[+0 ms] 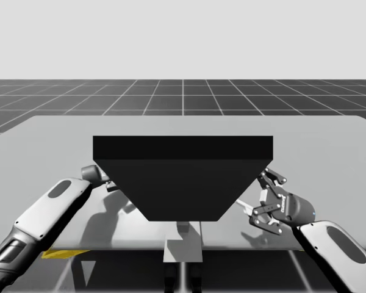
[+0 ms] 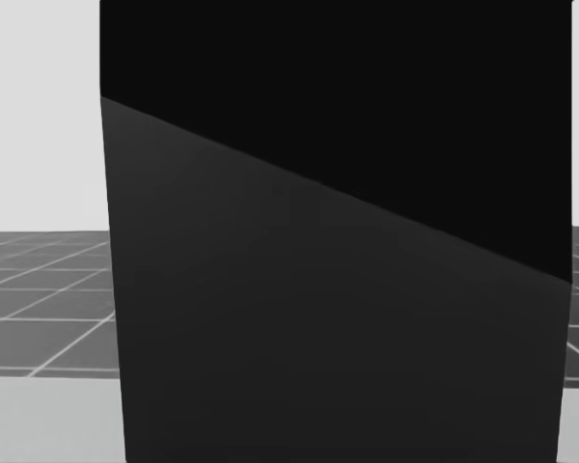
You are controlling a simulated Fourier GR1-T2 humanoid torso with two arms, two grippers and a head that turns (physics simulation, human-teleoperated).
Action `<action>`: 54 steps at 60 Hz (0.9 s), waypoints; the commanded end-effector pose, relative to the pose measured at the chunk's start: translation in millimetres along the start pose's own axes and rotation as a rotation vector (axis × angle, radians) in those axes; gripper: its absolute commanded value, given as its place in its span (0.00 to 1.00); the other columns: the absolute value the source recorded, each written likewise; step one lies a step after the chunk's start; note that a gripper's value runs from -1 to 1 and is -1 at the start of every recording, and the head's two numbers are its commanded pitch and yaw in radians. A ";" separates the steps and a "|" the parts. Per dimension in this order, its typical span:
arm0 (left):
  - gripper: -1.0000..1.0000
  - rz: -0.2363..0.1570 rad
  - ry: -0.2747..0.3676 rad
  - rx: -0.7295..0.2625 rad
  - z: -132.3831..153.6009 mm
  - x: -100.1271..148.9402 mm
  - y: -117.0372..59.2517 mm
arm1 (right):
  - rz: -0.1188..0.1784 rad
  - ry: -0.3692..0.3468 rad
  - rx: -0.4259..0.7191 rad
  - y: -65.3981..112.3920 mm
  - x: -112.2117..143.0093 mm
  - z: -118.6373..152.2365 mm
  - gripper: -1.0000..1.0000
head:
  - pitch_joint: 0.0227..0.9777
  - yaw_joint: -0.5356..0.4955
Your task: Reach around the screen and pick up the object behind it.
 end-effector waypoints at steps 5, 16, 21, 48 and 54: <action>0.00 -0.026 0.029 -0.055 -44.2 -3.5 7.5 | 0.005 -0.005 0.010 2.8 -2.2 1.2 0.00 | 0.14 0.57; 0.00 -0.017 0.028 -0.072 -72.4 -9.4 12.5 | 0.009 -0.012 0.019 5.1 -1.7 1.0 0.00 | 0.14 0.56; 0.00 0.004 0.024 -0.077 -82.4 -14.8 15.2 | 0.009 -0.020 0.023 6.2 -1.4 0.3 0.00 | 0.14 0.56; 1.00 0.011 0.027 -0.069 -94.0 -20.5 16.2 | 0.018 -0.022 0.028 8.8 -3.7 -0.9 0.00 | 0.14 0.55; 1.00 0.002 0.028 -0.053 -88.6 -19.1 17.2 | 0.019 -0.025 0.027 8.7 -3.2 -0.5 0.00 | 0.14 0.55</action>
